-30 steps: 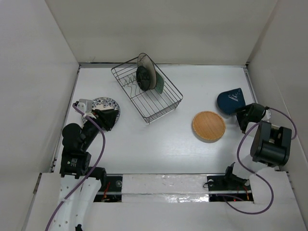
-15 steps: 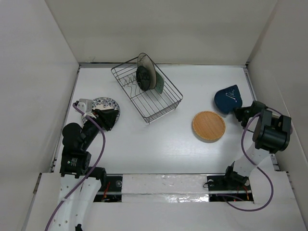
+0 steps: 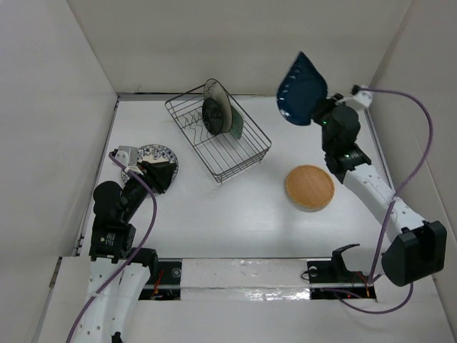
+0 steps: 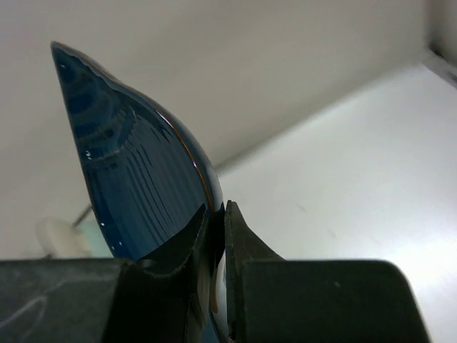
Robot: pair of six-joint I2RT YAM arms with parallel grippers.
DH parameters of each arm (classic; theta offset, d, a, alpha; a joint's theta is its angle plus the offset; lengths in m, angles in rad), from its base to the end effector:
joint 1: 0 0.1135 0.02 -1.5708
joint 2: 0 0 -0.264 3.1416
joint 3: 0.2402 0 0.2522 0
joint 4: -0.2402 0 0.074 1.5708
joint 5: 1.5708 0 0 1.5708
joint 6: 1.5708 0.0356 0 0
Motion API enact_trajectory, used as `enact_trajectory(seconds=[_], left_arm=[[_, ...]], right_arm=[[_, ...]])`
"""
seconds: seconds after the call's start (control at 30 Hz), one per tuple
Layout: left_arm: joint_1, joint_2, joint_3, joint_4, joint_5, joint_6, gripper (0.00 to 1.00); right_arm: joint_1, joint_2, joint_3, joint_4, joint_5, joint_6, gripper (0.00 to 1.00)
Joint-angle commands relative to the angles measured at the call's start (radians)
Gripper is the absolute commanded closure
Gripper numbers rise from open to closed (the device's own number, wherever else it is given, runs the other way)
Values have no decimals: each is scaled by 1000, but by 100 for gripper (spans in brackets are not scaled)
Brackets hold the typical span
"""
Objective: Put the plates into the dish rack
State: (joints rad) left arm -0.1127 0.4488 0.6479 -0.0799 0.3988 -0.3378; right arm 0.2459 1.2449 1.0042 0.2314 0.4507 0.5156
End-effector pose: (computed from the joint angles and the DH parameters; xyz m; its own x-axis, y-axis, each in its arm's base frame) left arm 0.1142 -0.0268 0.3480 -0.0498 -0.3017 -0.9521 0.4984 0.8186 -0.2855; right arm 0.2887 0.0565 0.3625 0.0924 0.4808 -0.8720 0.1814 0.8529 0.4895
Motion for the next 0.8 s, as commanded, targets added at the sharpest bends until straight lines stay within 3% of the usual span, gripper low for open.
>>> enact_trajectory(seconds=[0.0, 0.17, 0.3, 0.4, 0.5, 0.67, 0.77], left_arm=[[-7, -1, 22, 37, 5, 3, 76], [-7, -9, 27, 31, -14, 6, 76], [-7, -12, 30, 25, -28, 5, 76], [-7, -9, 30, 26, -21, 3, 80], [-7, -10, 30, 22, -21, 5, 82], [-7, -10, 33, 19, -23, 6, 82], [-7, -12, 33, 15, -25, 8, 82]], right_arm=[[209, 60, 229, 28, 200, -348, 100], [438, 299, 563, -128, 281, -581, 100], [547, 570, 914, -225, 377, -742, 100], [613, 704, 1065, -212, 489, -914, 100], [645, 852, 1188, -72, 580, -1115, 100], [655, 1043, 1440, -103, 577, -1187, 100], [664, 1099, 1484, -92, 565, -1204, 100]])
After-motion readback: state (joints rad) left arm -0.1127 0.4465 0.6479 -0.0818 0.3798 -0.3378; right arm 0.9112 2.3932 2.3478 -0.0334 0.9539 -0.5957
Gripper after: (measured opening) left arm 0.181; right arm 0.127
